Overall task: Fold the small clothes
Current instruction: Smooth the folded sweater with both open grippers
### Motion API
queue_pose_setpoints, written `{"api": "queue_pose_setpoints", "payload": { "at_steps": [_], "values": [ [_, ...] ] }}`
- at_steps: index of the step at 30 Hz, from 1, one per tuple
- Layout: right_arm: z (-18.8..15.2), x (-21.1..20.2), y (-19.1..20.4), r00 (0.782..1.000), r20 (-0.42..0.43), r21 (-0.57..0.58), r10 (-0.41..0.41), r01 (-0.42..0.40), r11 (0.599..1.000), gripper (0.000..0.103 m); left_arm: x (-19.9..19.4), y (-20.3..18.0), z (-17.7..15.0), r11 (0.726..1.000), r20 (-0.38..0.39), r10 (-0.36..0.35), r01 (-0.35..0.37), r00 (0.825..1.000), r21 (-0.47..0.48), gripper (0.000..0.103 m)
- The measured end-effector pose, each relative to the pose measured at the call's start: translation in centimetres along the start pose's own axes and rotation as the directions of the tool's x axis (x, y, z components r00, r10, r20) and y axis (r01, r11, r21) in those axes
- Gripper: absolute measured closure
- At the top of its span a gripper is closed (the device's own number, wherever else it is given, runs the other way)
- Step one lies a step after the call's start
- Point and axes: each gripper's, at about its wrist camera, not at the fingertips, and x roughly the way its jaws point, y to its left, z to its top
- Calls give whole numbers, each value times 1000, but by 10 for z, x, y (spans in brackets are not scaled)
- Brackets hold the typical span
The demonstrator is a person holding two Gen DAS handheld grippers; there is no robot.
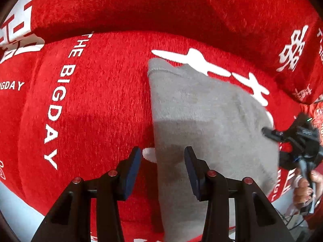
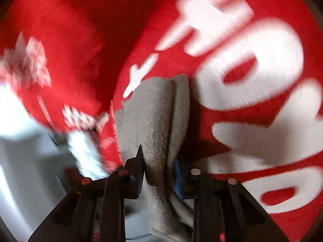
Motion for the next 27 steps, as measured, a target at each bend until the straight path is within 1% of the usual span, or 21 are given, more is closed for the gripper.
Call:
{"api": "queue_pose_setpoints", "payload": {
  "at_steps": [1,2,3,4,5,6,7,8,9,12,13,14,15,16,17,19,22,23,25,26,27],
  "values": [
    [-3,-3,10,998,8,-72,-64,64,995,76,3,-1,-3,1000,-4,6,-6,1000,6,57],
    [-4,-4,17,991,20,-132,-136,137,982,76,6,-2,-5,1000,-11,12,-12,1000,11,57],
    [-3,-2,22,970,40,-190,-239,242,951,76,8,-2,-8,1000,-17,17,-17,1000,12,56],
    [0,2,23,954,46,-206,-296,299,932,79,10,-2,-10,1000,-20,19,-18,1000,12,56],
    [3,4,19,932,57,-218,-359,362,906,81,13,-2,-13,1000,-24,18,-18,1000,11,55],
    [6,4,12,911,72,-234,-406,411,881,81,15,-3,-14,1000,-25,19,-19,1000,9,50],
    [8,6,13,890,88,-254,-447,454,854,80,16,-3,-14,1000,-22,26,-26,999,8,46],
    [10,7,13,872,100,-270,-479,487,830,79,16,-4,-14,999,-18,37,-37,999,8,40],
    [10,5,13,868,101,-264,-487,495,828,78,18,-4,-14,999,-15,48,-47,999,12,37],
    [4,-8,11,856,109,-258,-506,516,817,78,18,-4,-13,999,-18,46,-46,999,10,37],
    [2,-11,16,855,111,-255,-506,517,817,78,17,-4,-13,999,-17,49,-49,999,12,37],
    [-2,-16,21,861,109,-245,-497,508,826,78,16,-4,-14,998,-16,54,-54,998,15,37],
    [-7,-18,23,868,106,-239,-486,496,835,78,16,-5,-15,998,-13,62,-62,998,19,37],
    [-14,-25,24,882,98,-232,-462,471,851,78,14,-6,-15,998,-13,67,-66,998,20,37],
    [-20,-30,26,889,94,-231,-448,457,859,78,13,-6,-16,997,-12,69,-69,998,21,37],
    [-37,-35,39,901,92,-246,-425,434,867,78,8,-8,-20,997,-11,75,-74,997,27,37],
    [-63,-31,58,916,84,-289,-391,398,871,78,3,-12,-27,996,-14,82,-81,997,36,37],
    [-72,-28,64,920,77,-310,-385,389,867,78,2,-13,-30,995,-16,87,-86,996,42,37],
    [-88,-23,69,919,57,-349,-390,384,855,78,1,-15,-34,994,-19,98,-97,995,53,37],
    [-94,-17,70,916,51,-367,-399,389,845,78,1,-16,-36,993,-22,104,-103,994,55,37],
    [-98,-10,69,906,47,-383,-420,405,830,78,2,-17,-37,993,-24,105,-104,994,54,37]
  ]
}}
